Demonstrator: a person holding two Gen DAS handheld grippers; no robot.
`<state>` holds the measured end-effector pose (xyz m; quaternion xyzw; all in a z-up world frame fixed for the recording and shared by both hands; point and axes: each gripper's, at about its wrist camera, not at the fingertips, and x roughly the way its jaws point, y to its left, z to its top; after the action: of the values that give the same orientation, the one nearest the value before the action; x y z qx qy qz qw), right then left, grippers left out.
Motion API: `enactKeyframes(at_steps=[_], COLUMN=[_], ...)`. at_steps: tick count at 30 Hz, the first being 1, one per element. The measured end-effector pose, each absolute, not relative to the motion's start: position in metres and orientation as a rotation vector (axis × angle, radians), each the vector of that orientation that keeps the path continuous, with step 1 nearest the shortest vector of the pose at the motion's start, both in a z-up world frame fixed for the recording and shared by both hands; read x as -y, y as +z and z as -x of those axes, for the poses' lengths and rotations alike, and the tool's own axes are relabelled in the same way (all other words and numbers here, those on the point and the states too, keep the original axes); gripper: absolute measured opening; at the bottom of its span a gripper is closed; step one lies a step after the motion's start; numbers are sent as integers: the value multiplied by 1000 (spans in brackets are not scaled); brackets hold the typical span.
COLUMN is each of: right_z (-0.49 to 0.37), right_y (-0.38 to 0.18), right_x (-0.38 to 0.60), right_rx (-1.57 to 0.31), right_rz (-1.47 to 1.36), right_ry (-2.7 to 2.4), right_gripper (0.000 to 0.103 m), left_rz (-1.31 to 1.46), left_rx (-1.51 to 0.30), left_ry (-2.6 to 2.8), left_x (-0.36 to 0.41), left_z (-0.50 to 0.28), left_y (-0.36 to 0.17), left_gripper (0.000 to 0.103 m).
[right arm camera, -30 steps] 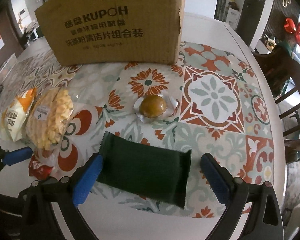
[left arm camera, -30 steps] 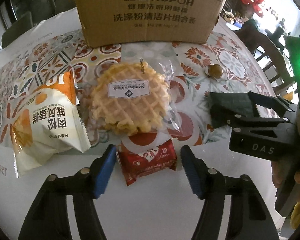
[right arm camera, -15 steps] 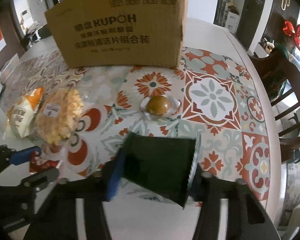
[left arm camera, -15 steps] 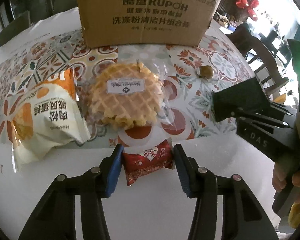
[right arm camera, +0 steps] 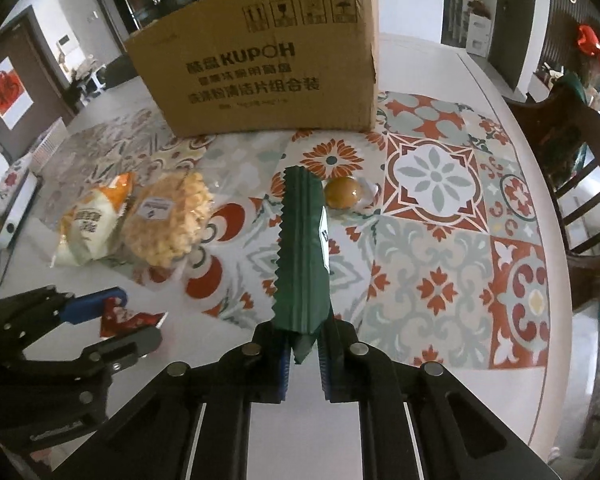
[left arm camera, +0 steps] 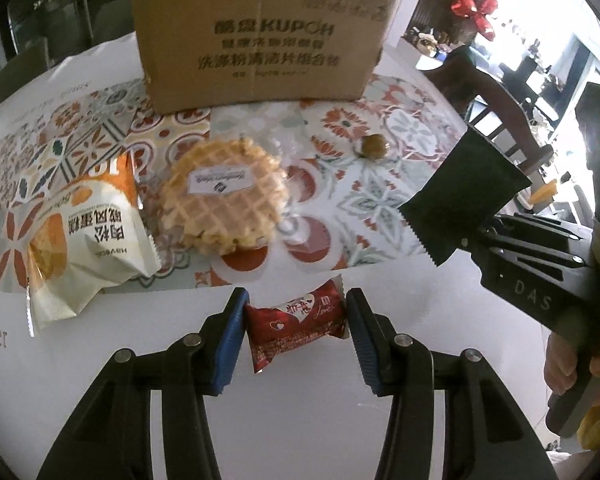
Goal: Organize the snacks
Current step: 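Lift both snacks and carry them over the cardboard box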
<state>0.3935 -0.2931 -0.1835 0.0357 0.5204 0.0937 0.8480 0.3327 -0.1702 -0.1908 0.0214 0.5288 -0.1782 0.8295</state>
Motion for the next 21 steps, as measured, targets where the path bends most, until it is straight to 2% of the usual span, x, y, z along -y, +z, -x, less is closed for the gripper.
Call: enactKeyframes(at_steps=[21], right_z=[-390], right_y=[-96], right_x=[275], right_rx=[-936], right_rz=[-103], right_ry=[232], right_gripper=[13], left_rz=[-25], left_rx=[-923], left_ry=[-406], left_x=[162], left_z=[-351], left_y=[-91], left_gripper=[49])
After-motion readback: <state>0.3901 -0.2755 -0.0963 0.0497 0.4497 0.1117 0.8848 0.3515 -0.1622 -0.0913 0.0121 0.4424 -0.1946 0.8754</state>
